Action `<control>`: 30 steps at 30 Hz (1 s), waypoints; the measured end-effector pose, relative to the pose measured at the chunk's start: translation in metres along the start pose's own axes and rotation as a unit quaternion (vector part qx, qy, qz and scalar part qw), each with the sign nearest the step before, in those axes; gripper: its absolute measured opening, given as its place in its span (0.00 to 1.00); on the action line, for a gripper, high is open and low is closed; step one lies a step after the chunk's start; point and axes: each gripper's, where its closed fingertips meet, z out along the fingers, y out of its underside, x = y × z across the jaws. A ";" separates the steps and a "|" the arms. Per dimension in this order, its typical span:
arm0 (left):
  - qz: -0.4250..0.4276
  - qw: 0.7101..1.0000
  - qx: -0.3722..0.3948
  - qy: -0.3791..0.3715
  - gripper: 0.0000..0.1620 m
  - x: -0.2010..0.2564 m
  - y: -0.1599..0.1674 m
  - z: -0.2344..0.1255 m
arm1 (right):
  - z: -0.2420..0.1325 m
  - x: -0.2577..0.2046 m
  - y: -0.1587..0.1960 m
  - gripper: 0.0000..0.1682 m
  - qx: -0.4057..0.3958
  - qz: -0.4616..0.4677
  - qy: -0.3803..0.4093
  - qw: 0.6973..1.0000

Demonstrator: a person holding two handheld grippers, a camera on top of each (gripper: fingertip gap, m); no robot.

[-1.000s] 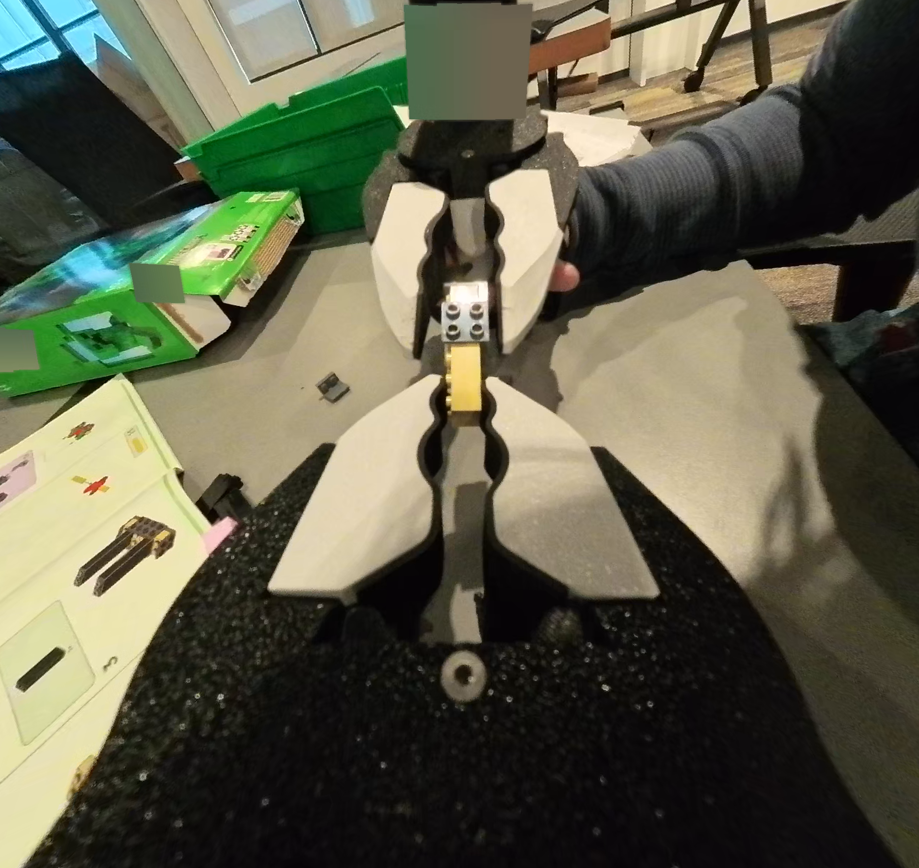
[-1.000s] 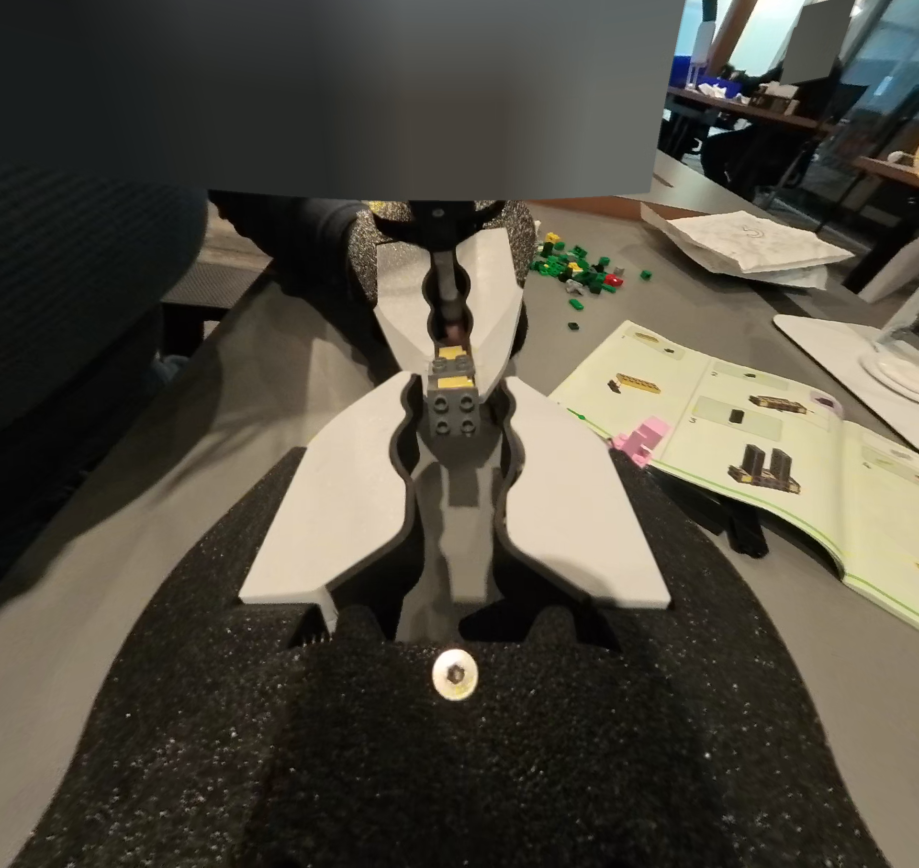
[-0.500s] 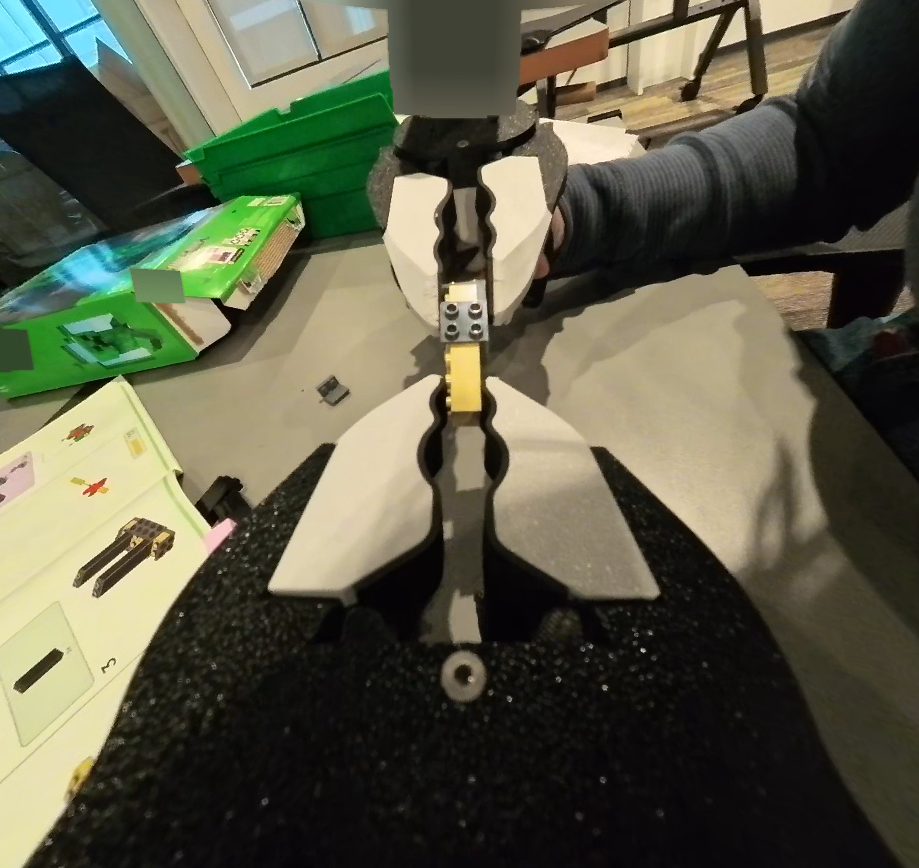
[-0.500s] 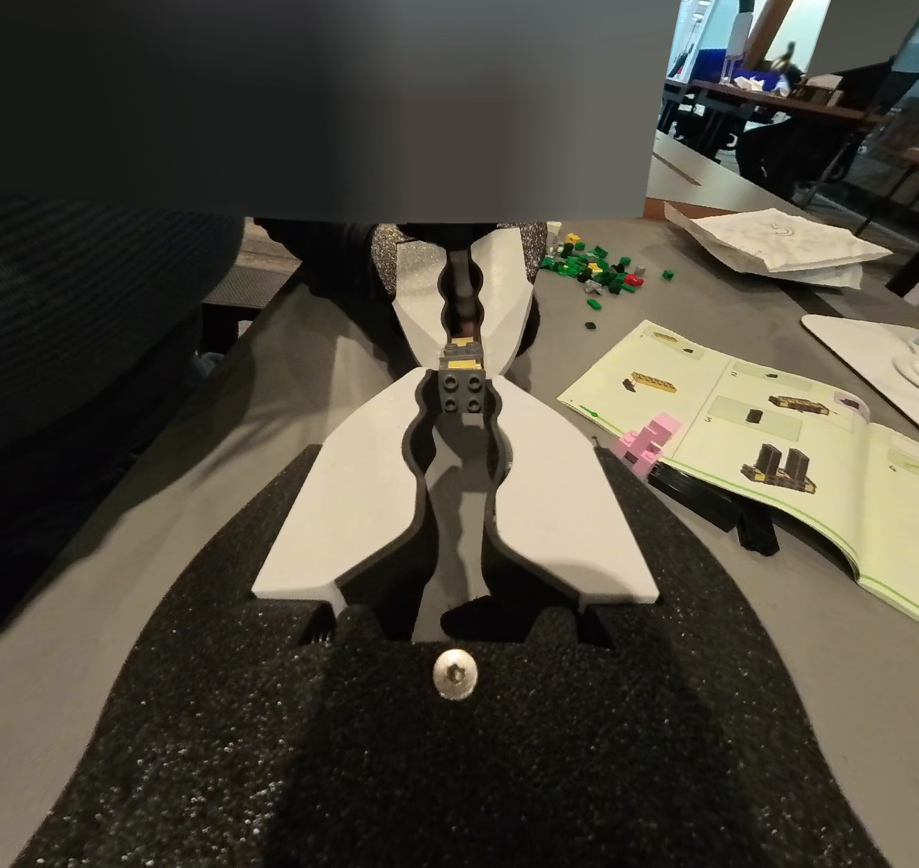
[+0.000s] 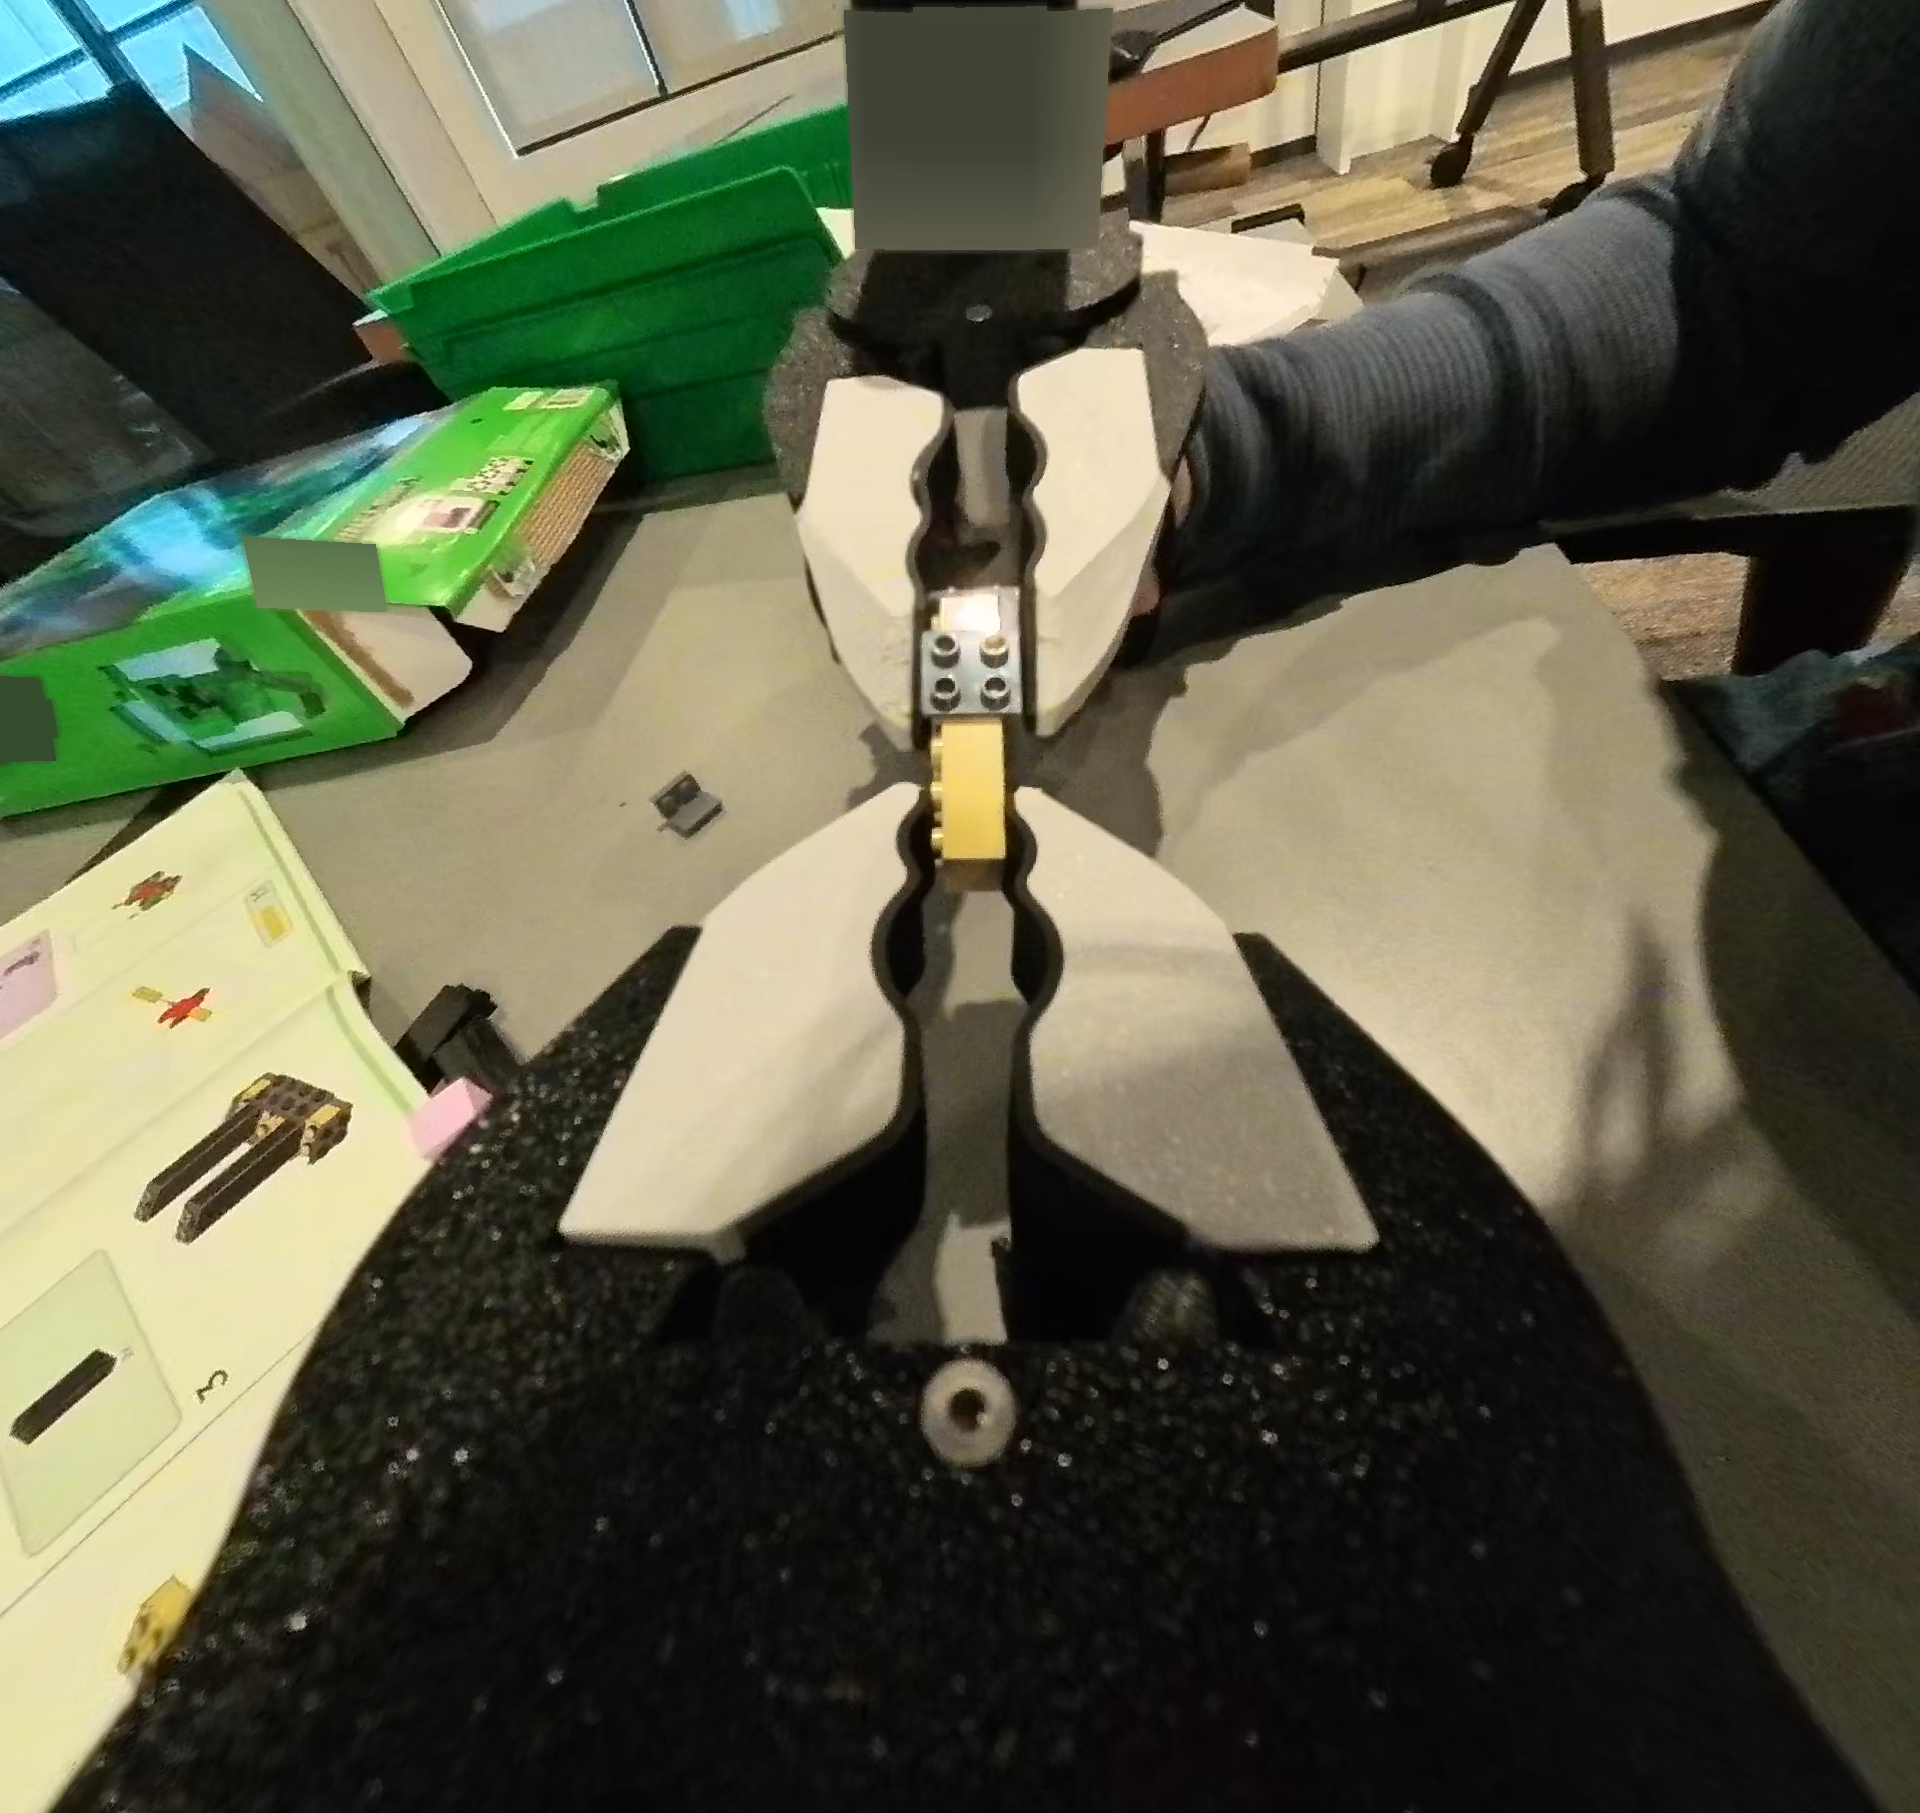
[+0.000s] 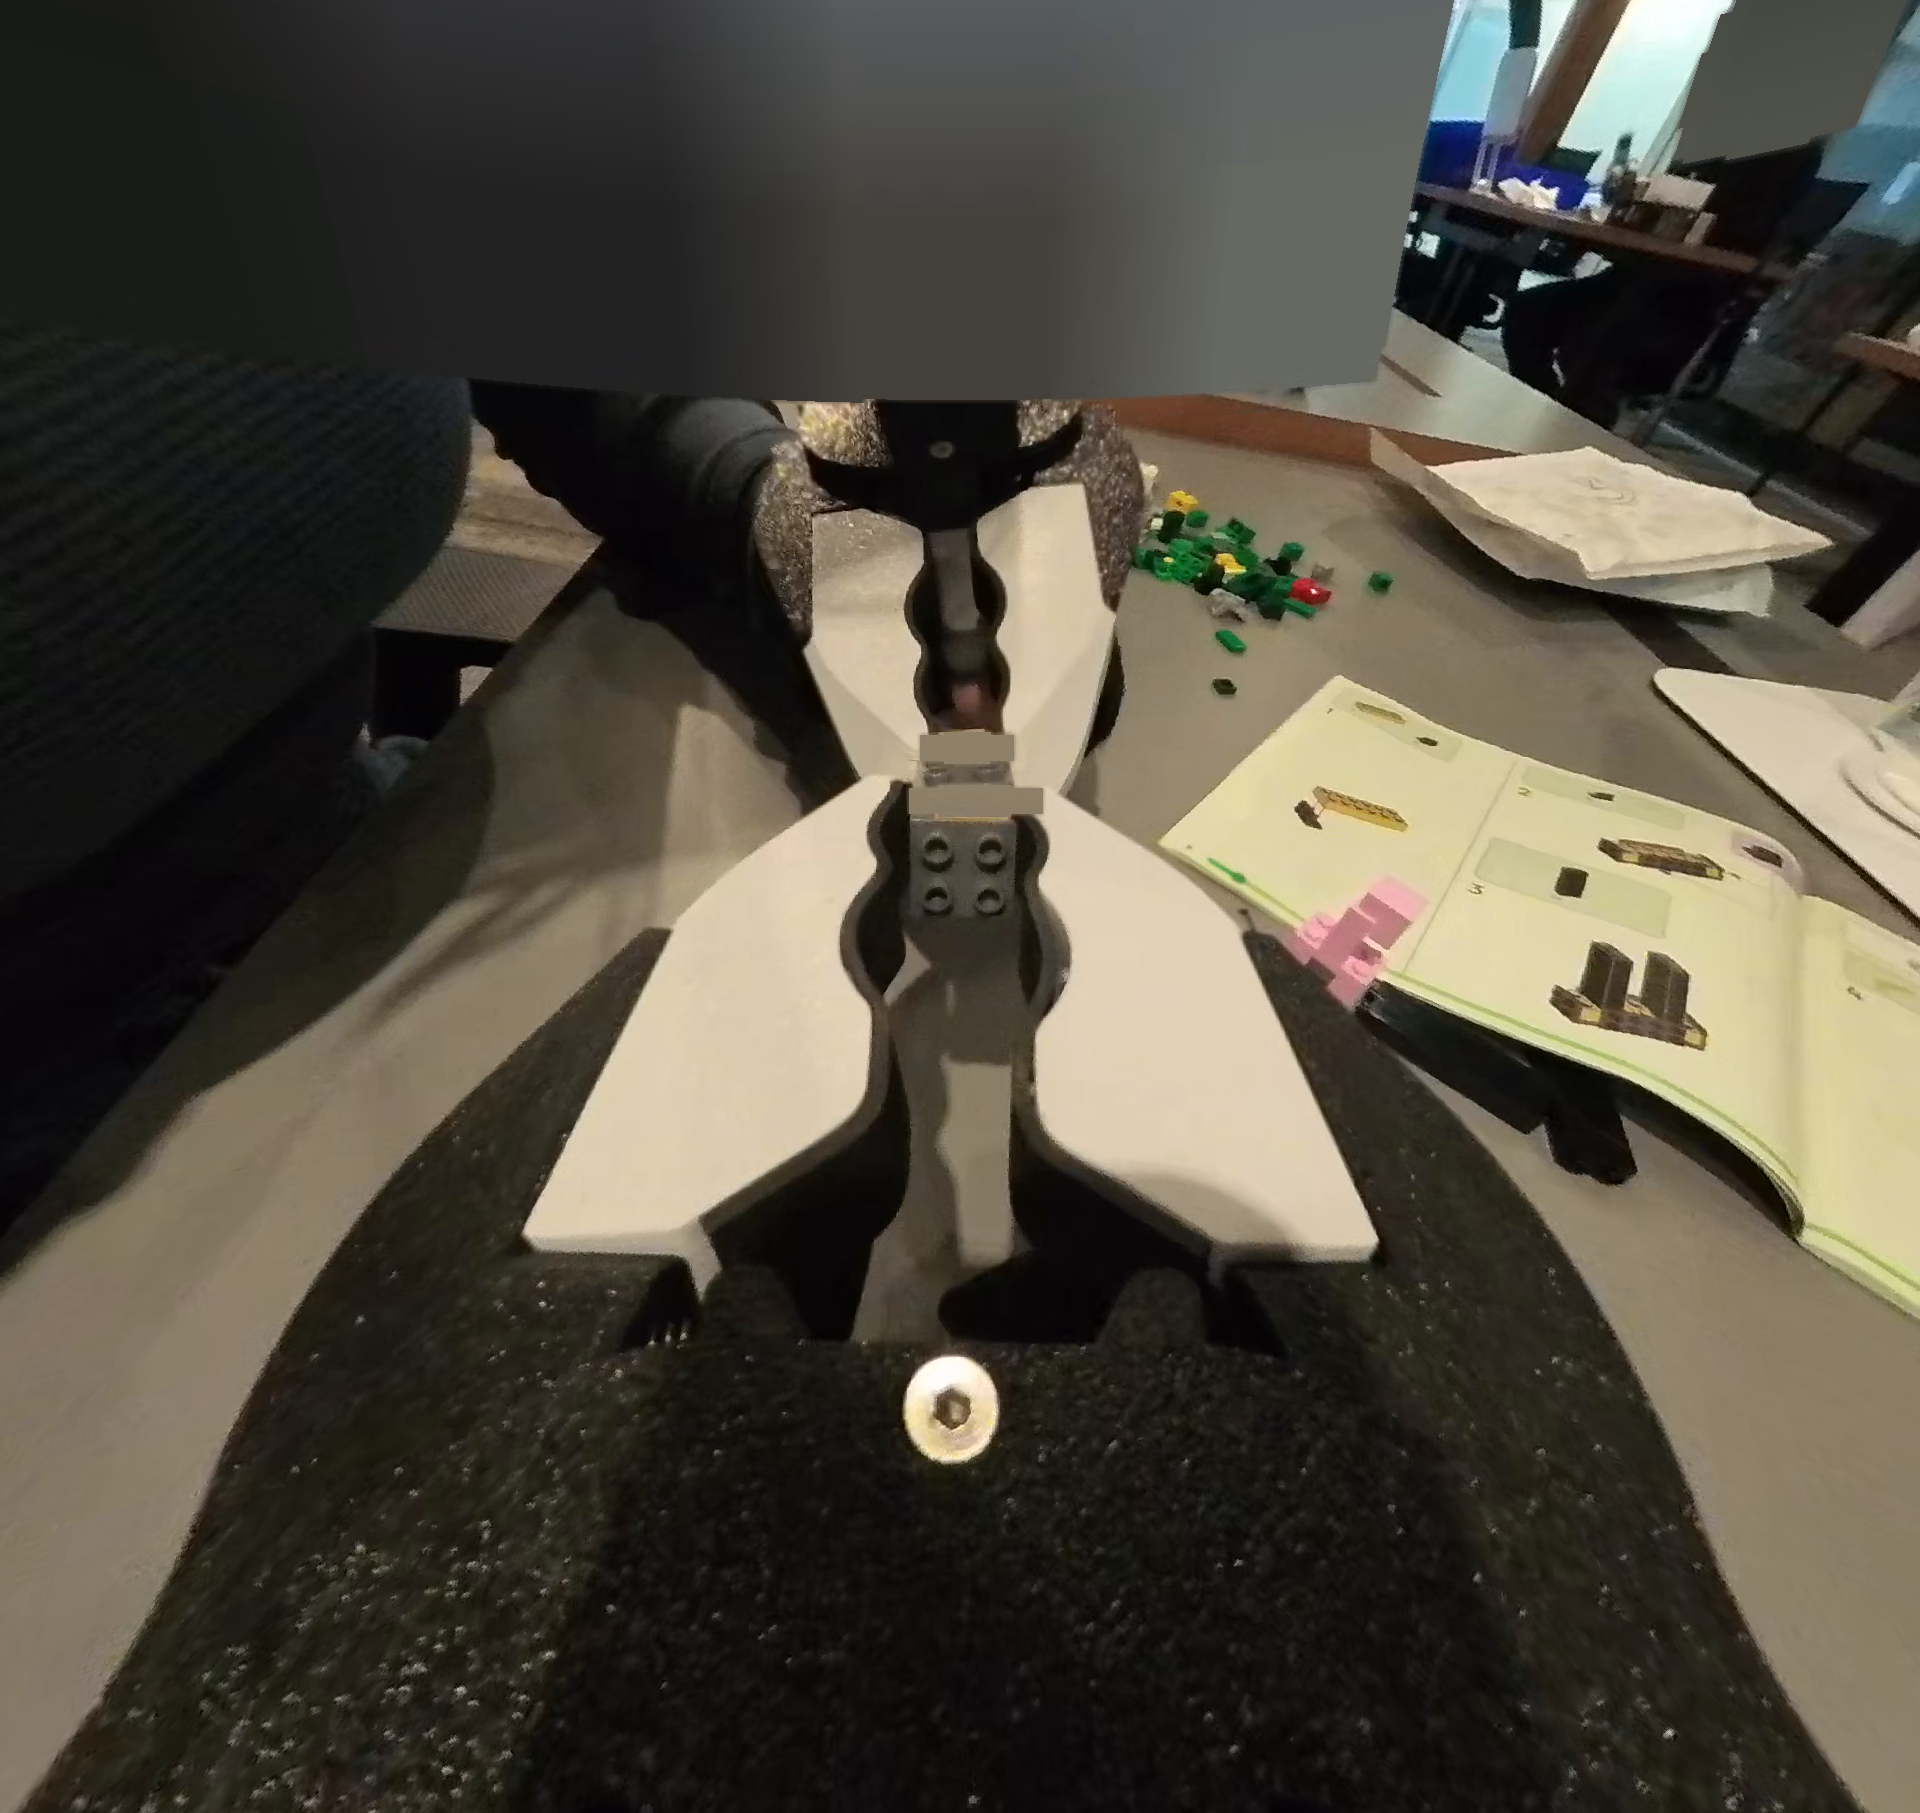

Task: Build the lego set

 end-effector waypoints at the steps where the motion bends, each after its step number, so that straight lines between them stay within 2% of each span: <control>1: -0.003 1.000 0.002 0.001 0.07 0.000 0.000 0.000 | 0.000 0.000 -0.001 0.10 0.002 0.003 -0.002 1.000; 12: -0.003 1.000 0.000 0.004 0.07 0.000 0.001 0.000 | 0.000 0.001 0.002 0.10 -0.006 0.010 -0.003 1.000; 14: -0.001 1.000 0.001 0.002 0.07 -0.001 0.001 0.000 | -0.001 0.005 0.002 0.21 -0.009 0.000 0.015 1.000; 17: -0.003 1.000 0.005 -0.003 0.07 -0.003 0.000 -0.002 | -0.008 0.007 0.000 0.23 -0.008 0.002 0.020 1.000; 27: -0.018 1.000 0.004 -0.022 0.07 -0.012 0.002 -0.004 | -0.024 0.008 -0.009 0.00 0.007 -0.035 0.034 0.999; 30: -0.017 1.000 0.005 -0.020 0.07 -0.011 0.001 -0.004 | -0.023 0.008 -0.007 0.00 0.003 -0.035 0.037 0.999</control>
